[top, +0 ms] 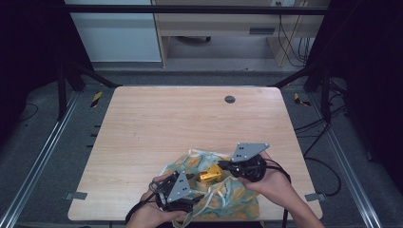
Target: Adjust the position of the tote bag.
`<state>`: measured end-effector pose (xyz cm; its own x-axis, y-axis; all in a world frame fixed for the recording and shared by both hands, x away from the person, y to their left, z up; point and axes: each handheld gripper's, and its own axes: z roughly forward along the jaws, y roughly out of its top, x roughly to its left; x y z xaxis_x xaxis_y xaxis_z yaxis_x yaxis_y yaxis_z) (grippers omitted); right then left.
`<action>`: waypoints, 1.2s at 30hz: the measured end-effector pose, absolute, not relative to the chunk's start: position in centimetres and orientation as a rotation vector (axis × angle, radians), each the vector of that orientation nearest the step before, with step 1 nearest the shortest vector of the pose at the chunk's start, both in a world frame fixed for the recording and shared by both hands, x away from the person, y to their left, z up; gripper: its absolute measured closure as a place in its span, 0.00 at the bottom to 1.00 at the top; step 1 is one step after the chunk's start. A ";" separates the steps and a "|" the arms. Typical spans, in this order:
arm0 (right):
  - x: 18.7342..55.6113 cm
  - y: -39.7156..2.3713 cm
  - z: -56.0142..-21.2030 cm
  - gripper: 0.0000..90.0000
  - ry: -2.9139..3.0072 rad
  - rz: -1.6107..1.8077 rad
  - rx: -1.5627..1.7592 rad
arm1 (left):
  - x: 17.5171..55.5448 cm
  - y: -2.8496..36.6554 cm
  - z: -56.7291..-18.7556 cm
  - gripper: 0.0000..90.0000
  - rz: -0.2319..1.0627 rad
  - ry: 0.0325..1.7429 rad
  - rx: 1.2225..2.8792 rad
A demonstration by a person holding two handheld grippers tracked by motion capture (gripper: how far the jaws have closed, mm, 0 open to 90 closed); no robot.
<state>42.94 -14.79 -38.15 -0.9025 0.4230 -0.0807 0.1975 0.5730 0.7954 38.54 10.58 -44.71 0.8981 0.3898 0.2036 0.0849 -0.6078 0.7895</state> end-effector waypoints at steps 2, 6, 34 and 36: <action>43.0 -14.8 -38.1 1.00 2.543 1.242 0.514 | 39.1 10.5 -45.1 0.34 0.407 0.342 2.222; 43.1 -14.7 -38.1 1.00 2.542 1.237 0.521 | 39.6 10.3 -45.8 0.38 0.398 0.375 2.246; 44.4 -14.6 -38.1 1.00 2.515 1.272 0.554 | 39.3 10.1 -46.8 1.00 0.389 0.329 2.397; 44.8 -14.7 -38.2 1.00 2.501 1.282 0.575 | 39.0 10.1 -46.5 1.00 0.396 0.320 2.388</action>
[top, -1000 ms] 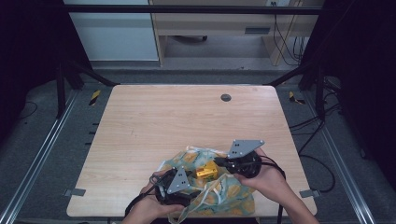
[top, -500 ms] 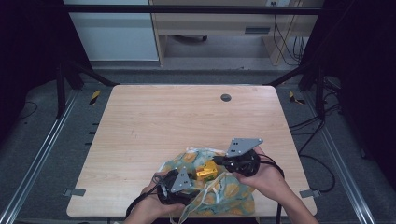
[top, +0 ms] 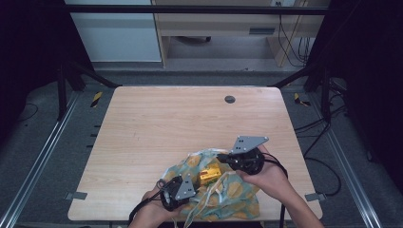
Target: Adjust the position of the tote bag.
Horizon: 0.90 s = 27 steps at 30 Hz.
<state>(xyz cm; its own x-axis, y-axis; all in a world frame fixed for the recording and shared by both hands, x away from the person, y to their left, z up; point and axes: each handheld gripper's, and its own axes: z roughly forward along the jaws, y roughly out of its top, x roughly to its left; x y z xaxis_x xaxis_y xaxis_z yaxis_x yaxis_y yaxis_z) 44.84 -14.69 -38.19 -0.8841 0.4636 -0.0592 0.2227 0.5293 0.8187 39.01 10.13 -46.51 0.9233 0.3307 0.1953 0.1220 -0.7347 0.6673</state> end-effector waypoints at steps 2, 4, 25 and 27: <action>45.4 -14.8 -38.2 1.00 2.481 1.300 0.601 | 38.6 10.2 -45.9 1.00 0.397 0.313 2.368; 46.1 -15.1 -38.1 1.00 2.456 1.311 0.634 | 38.1 10.5 -45.4 1.00 0.398 0.309 2.342; 53.6 -17.8 -44.0 1.00 2.414 1.167 0.994 | 35.7 11.7 -48.0 1.00 0.351 0.264 2.485; 53.9 -18.1 -44.6 1.00 2.420 1.148 1.016 | 35.8 11.8 -48.1 1.00 0.352 0.260 2.493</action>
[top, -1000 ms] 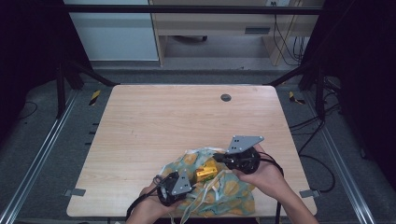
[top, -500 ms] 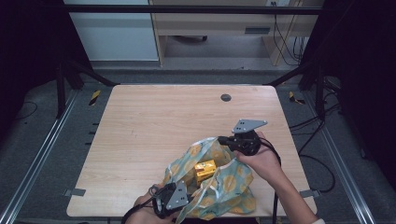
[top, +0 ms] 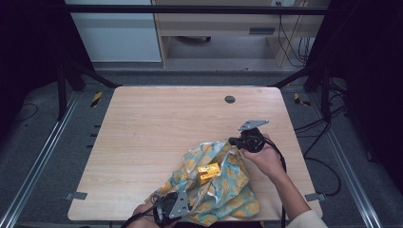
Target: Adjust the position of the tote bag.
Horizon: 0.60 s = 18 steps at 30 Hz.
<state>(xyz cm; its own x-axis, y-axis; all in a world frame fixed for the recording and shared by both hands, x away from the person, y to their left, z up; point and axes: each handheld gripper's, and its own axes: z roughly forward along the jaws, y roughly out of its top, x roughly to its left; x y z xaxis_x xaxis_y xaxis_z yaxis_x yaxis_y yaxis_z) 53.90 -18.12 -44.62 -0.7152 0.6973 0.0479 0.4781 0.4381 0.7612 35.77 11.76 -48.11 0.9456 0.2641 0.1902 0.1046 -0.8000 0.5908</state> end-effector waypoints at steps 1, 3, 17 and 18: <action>54.0 -18.3 -44.9 1.00 2.423 1.135 1.038 | 35.8 11.7 -48.1 1.00 0.356 0.255 2.492; 54.2 -18.6 -45.6 1.00 2.432 1.114 1.058 | 35.8 11.8 -48.2 1.00 0.355 0.255 2.502; 54.8 -19.7 -47.8 1.00 2.471 1.012 1.129 | 35.9 12.0 -48.4 1.00 0.367 0.255 2.513; 54.8 -19.8 -47.9 1.00 2.474 1.012 1.118 | 35.9 12.0 -48.5 1.00 0.364 0.258 2.510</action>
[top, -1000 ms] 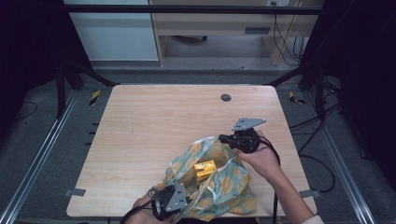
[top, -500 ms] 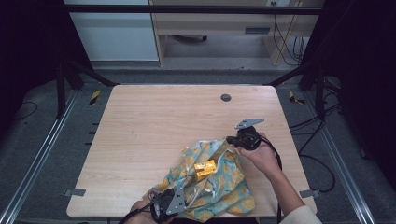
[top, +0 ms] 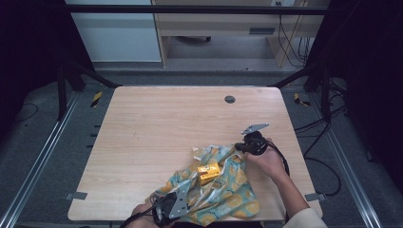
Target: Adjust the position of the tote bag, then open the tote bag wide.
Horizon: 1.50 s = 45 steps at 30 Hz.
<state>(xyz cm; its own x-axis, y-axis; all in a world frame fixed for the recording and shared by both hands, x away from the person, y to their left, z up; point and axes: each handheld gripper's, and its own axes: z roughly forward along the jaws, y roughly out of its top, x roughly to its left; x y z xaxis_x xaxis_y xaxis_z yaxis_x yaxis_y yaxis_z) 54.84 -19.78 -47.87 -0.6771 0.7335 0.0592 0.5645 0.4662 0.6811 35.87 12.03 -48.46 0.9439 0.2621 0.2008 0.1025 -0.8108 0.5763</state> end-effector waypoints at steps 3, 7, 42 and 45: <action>54.8 -19.9 -48.2 1.00 2.481 0.984 1.130 | 35.9 12.1 -48.5 1.00 0.360 0.257 2.513; 55.0 -20.3 -48.6 1.00 2.479 0.977 1.124 | 35.8 12.1 -48.5 1.00 0.373 0.251 2.518; 45.8 -21.7 -40.2 0.31 2.273 1.253 0.961 | 38.7 14.0 -42.7 0.47 0.599 0.559 2.184; 44.5 -21.6 -40.4 0.26 2.305 1.267 0.932 | 39.3 13.8 -42.9 0.44 0.595 0.558 2.202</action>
